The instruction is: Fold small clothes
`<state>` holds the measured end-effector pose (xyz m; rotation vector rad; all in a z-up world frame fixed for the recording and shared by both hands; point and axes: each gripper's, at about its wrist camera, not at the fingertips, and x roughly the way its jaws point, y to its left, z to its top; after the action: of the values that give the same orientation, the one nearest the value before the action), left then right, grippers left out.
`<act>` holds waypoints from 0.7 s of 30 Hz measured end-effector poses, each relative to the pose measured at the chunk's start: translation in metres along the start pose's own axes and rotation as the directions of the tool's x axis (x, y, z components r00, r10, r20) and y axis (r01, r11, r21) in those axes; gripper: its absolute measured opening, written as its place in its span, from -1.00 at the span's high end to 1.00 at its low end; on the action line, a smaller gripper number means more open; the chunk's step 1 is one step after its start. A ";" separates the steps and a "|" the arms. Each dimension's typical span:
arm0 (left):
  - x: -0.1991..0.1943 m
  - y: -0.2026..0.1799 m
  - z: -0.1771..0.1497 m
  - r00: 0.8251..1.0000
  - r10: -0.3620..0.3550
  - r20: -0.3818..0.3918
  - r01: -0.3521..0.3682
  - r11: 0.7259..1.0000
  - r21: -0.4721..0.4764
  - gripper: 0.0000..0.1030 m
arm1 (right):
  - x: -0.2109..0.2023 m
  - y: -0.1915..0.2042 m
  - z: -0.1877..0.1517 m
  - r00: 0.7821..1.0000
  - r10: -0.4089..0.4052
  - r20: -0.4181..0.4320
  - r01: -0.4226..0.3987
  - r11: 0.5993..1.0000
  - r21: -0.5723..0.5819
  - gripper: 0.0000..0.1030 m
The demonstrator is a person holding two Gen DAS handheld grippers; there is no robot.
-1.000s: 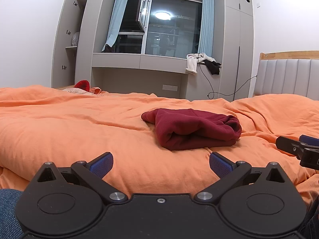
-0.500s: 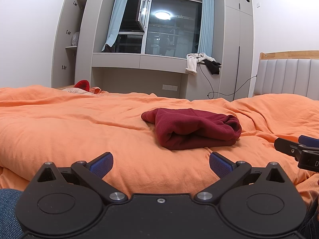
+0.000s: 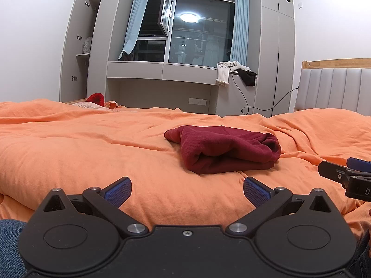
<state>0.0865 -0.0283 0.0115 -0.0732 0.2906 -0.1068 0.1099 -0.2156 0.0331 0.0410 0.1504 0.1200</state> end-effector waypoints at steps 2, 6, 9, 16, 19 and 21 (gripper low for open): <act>0.000 0.000 0.000 1.000 0.000 0.000 0.000 1.000 0.000 -0.99 | 0.000 0.000 0.000 1.000 -0.001 0.000 0.001 1.000 -0.001 -1.00; 0.000 0.000 0.000 1.000 0.000 0.000 0.000 1.000 0.001 -0.99 | 0.000 0.000 0.000 1.000 0.000 0.000 0.000 1.000 -0.001 -1.00; 0.000 0.000 0.000 1.000 0.000 0.000 0.000 1.000 0.000 -0.99 | 0.000 0.000 0.000 1.000 -0.001 -0.001 0.001 1.000 -0.001 -1.00; 0.000 0.000 0.000 1.000 0.000 0.001 0.000 1.000 0.000 -0.99 | 0.001 -0.003 -0.002 1.000 0.002 -0.003 -0.002 1.000 -0.006 -1.00; 0.000 0.000 0.000 1.000 -0.004 0.003 0.004 1.000 -0.002 -0.99 | 0.001 -0.003 -0.002 1.000 0.001 -0.004 -0.002 1.000 -0.007 -1.00; 0.001 -0.001 -0.001 1.000 -0.005 -0.001 0.005 1.000 0.001 -0.99 | 0.001 -0.003 -0.002 1.000 0.002 -0.004 -0.002 1.000 -0.008 -1.00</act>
<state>0.0872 -0.0290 0.0105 -0.0730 0.2913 -0.1124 0.1106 -0.2187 0.0312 0.0331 0.1537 0.1229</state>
